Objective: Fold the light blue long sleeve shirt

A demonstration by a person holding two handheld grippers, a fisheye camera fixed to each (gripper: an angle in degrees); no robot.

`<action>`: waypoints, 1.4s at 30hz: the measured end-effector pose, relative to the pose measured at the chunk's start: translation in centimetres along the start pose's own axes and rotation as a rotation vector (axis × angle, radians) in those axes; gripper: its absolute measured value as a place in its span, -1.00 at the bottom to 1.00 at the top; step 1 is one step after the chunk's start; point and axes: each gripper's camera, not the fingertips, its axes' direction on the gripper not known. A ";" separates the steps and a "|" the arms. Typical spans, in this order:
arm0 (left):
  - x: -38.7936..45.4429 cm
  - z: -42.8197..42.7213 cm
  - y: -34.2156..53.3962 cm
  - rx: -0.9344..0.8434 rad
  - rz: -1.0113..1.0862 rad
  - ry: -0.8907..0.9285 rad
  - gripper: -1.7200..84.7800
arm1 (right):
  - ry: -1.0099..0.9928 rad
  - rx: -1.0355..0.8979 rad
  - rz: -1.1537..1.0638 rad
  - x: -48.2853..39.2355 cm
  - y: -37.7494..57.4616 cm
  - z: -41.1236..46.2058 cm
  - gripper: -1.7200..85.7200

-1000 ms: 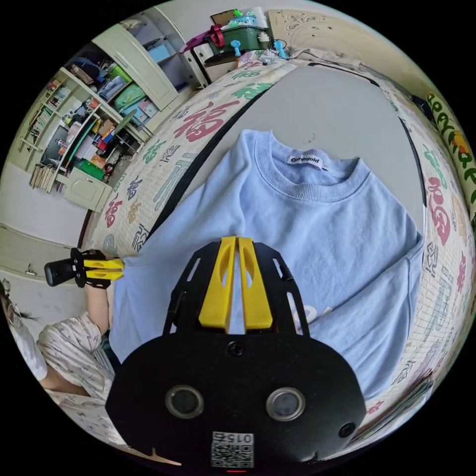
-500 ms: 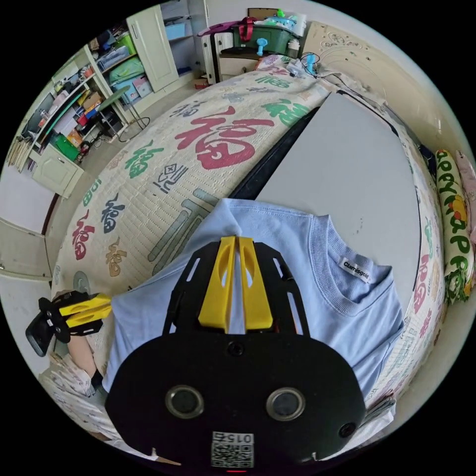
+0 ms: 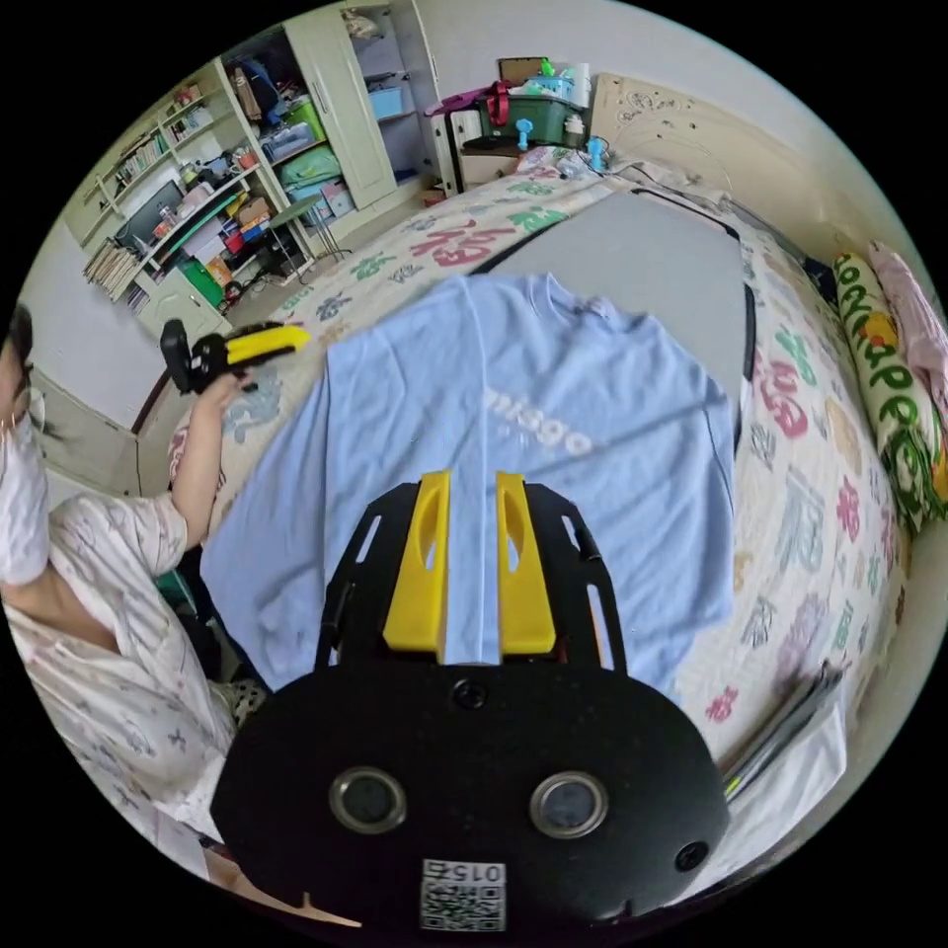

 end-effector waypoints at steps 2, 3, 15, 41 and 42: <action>0.8 -2.0 -0.4 0.134 0.032 0.187 -0.95 | -0.006 -0.021 0.089 2.0 7.7 -1.6 -0.77; 1.6 -2.5 -0.7 0.167 0.068 0.252 -0.95 | -0.022 -0.016 0.109 2.6 9.3 -1.9 -0.77; 26.1 -4.0 -6.4 0.088 0.844 0.937 -0.92 | -0.238 -0.255 0.153 9.1 10.0 -4.3 -0.71; 28.8 0.4 -2.0 0.015 0.821 0.887 -0.97 | -0.084 -0.409 0.151 5.7 0.8 -7.8 -0.89; 28.8 0.6 -2.2 0.016 0.820 0.886 -0.97 | -0.093 -0.407 0.152 5.6 0.7 -7.8 -0.88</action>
